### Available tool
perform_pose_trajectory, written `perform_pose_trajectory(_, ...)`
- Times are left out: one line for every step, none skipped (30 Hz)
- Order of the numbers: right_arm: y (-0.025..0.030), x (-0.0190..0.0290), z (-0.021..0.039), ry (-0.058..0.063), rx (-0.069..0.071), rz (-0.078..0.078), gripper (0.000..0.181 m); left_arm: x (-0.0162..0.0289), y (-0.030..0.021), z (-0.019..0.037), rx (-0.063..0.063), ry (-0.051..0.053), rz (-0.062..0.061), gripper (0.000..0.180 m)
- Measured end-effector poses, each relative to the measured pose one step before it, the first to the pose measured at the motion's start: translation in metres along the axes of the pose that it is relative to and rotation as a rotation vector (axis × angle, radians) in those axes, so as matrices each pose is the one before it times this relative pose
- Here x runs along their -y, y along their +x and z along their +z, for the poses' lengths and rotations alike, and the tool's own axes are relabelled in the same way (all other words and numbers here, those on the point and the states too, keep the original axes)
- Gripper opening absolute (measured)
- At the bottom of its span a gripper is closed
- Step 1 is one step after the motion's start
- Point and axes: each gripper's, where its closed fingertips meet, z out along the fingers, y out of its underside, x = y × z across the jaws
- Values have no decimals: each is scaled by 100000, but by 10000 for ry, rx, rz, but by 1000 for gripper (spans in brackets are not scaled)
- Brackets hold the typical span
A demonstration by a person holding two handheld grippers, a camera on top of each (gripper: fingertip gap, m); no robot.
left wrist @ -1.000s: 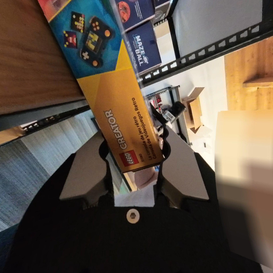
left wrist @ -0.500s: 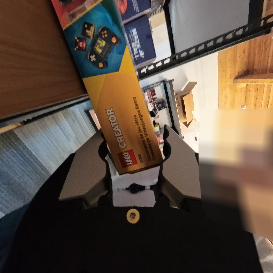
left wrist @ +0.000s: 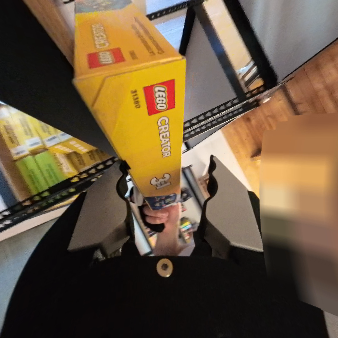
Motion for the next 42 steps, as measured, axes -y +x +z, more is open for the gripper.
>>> perform_pose_trajectory(77,-105,20,-16,6,-33,60,-101,-519,371,406,-195,463,85)
perform_pose_trajectory(91,-188,54,-54,-24,-86,60,73,-432,247,316,-82,294,84)
perform_pose_trajectory(109,-332,122,-120,-52,-148,60,100,-424,178,201,-47,123,80)
perform_pose_trajectory(136,-429,161,-171,-81,-182,60,41,-533,67,160,-51,6,72)
perform_pose_trajectory(151,-441,178,-145,-70,-213,59,78,-452,-70,27,8,-2,63)
perform_pose_trajectory(137,-392,176,-79,-6,-223,59,150,-146,-163,-210,64,-59,63)
perform_pose_trajectory(37,-414,142,-81,125,-236,59,150,-61,-219,-239,18,-132,62)
perform_pose_trajectory(-72,-446,106,-113,234,-107,59,85,-18,-226,-173,-55,-66,62)
perform_pose_trajectory(-100,-350,37,-75,288,60,58,44,13,-217,-78,-117,6,62)
perform_pose_trajectory(4,-110,-102,60,235,114,57,100,38,-223,-23,-115,25,62)
perform_pose_trajectory(209,313,-298,296,88,75,59,95,25,-233,-18,-125,-5,62)
perform_pose_trajectory(328,587,-440,382,-27,83,63,76,5,-238,-30,-128,-40,61)
perform_pose_trajectory(309,641,-474,323,-38,74,65,79,7,-224,-34,-93,-35,61)
perform_pose_trajectory(272,582,-416,199,-62,82,67,35,-16,-196,-27,-93,15,61)
perform_pose_trajectory(209,513,-325,111,-74,51,69,-10,-20,-149,-29,-100,21,61)
perform_pose_trajectory(93,575,-291,154,-57,14,69,-18,-20,-131,-34,-95,1,62)
perform_pose_trajectory(-48,605,-231,181,8,1,70,-46,-14,-146,-30,-116,33,62)
perform_pose_trajectory(-66,550,-155,153,14,53,71,-74,-19,-172,-35,-130,77,61)
perform_pose_trajectory(-59,483,-19,133,24,141,73,-80,-39,-209,-56,-101,71,61)
perform_pose_trajectory(-153,406,159,123,106,219,78,-115,-57,-215,-78,-92,-3,62)
perform_pose_trajectory(-225,45,408,-69,169,230,85,-160,-36,-200,-81,-111,38,62)
perform_pose_trajectory(-171,-282,593,-244,142,202,91,-234,-54,-179,-53,-170,170,61)
perform_pose_trajectory(-28,-321,654,-209,43,183,93,-168,-77,-172,-47,-93,112,61)
perform_pose_trajectory(193,-148,536,-34,-132,159,93,116,-102,-229,-20,118,63,61)
perform_pose_trajectory(431,340,227,292,-257,-56,87,19,-74,-196,-46,56,32,61)
perform_pose_trajectory(391,-76,135,-13,-147,-11,69,-63,-67,-166,-42,10,0,61)
perform_pose_trajectory(96,83,65,114,-1,-58,66,-133,-25,-90,-12,-14,72,61)
perform_pose_trajectory(-12,2,3,30,-1,-88,65,-109,24,-53,-1,-2,46,62)
perform_pose_trajectory(-75,-139,-34,-101,2,-184,62,-163,36,-55,-12,-37,12,62)
perform_pose_trajectory(-116,-139,-71,-65,29,-199,61,-187,21,-41,-10,-57,12,62)
perform_pose_trajectory(-40,-153,-94,-17,23,-80,60,-181,4,-47,-7,-44,11,62)
perform_pose_trajectory(-24,-160,-104,0,52,1,60,-128,17,-45,-17,0,-16,62)
perform_pose_trajectory(-30,-215,-98,-16,96,0,60,-90,52,-74,-56,14,-71,62)
perform_pose_trajectory(-72,-245,-130,-24,166,26,60,-84,122,-105,-116,6,-122,62)
perform_pose_trajectory(-39,-208,-193,-1,182,9,62,-61,170,-185,-153,2,-132,62)
perform_pose_trajectory(-3,-127,-269,57,140,-1,59,-2,87,-329,-107,26,-104,61)
perform_pose_trajectory(-15,-81,-282,60,84,-48,58,192,-33,-502,-4,140,-70,59)
perform_pose_trajectory(-4,-47,-281,53,11,-40,58,395,-26,-634,24,258,16,60)
perform_pose_trajectory(49,43,-241,66,-1,53,57,464,62,-653,30,261,61,63)
perform_pose_trajectory(57,-17,-197,-18,3,14,57,368,102,-554,56,151,109,69)
perform_pose_trajectory(73,-36,-149,-44,3,25,57,56,93,-367,95,-87,175,73)
perform_pose_trajectory(64,-65,-84,-22,24,89,57,-299,222,-95,9,-319,92,74)
